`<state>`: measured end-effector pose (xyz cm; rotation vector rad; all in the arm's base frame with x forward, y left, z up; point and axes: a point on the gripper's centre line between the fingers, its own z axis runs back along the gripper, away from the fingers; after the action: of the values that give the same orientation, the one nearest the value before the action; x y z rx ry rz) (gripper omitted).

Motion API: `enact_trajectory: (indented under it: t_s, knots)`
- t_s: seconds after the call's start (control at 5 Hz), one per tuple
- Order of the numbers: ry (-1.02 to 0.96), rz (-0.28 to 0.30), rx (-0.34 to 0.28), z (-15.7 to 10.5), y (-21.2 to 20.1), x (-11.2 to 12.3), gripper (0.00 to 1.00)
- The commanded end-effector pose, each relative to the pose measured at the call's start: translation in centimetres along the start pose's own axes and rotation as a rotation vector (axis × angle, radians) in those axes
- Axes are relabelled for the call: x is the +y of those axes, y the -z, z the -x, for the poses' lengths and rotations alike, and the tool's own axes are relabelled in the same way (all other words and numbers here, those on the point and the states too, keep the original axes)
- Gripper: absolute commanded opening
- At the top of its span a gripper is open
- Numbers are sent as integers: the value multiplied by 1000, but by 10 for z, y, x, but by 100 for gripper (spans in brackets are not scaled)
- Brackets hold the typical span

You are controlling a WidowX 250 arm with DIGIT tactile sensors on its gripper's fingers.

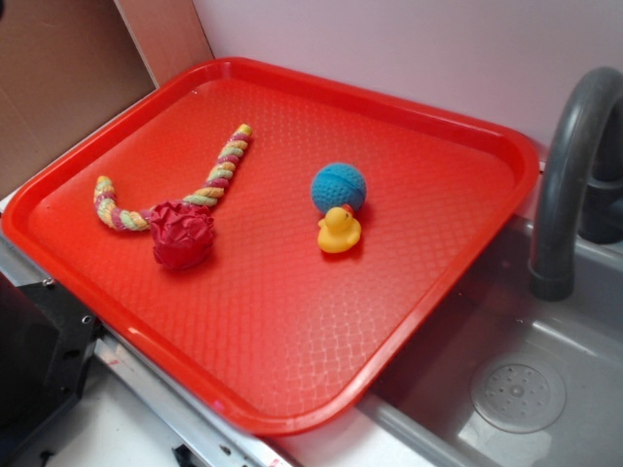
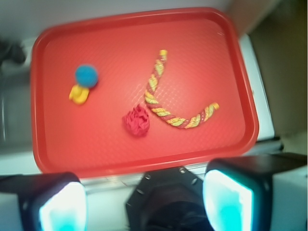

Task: Grab the blue ball.

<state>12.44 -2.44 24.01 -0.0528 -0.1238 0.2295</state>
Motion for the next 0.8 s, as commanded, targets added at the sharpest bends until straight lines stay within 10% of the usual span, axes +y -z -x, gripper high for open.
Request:
enact_trajectory:
  t_s: [0.0, 0.6]
  knots:
    - [-302, -99, -24, -35, 38, -53, 100]
    - [-305, -53, -30, -79, 107, -88, 100]
